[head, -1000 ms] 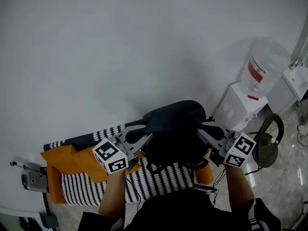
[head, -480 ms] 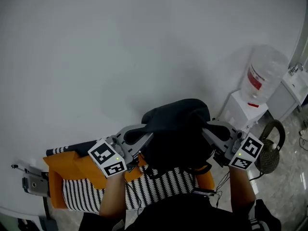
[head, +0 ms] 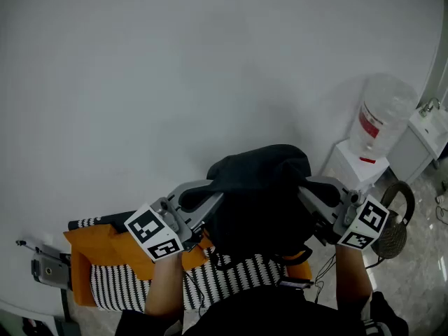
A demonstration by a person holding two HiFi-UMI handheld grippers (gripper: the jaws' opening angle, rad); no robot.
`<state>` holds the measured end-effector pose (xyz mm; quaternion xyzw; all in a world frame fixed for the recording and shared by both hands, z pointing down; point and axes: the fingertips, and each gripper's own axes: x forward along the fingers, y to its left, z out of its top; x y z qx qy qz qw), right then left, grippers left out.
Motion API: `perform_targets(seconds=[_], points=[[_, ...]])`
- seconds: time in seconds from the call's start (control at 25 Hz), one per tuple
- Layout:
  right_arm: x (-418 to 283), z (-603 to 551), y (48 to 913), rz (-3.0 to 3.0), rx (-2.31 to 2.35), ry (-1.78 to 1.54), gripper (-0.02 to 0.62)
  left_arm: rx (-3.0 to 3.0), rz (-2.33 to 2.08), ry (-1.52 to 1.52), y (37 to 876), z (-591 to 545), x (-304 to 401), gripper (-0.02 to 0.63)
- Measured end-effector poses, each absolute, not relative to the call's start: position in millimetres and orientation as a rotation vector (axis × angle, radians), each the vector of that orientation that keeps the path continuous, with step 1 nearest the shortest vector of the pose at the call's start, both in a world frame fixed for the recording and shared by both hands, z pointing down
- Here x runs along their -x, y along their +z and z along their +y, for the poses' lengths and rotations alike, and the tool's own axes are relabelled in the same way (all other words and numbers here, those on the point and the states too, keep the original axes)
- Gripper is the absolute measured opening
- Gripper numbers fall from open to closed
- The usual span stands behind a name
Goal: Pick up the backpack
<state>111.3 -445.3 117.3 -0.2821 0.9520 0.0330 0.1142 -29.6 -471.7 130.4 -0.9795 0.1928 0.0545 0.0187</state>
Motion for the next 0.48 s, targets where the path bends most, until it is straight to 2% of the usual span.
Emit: perform_targets(seconds=[0.48], points=[[-112,-436,104,2.776,0.794,0.147,0.032,3.012,0.591,0.223,113,-467,27,0.039]])
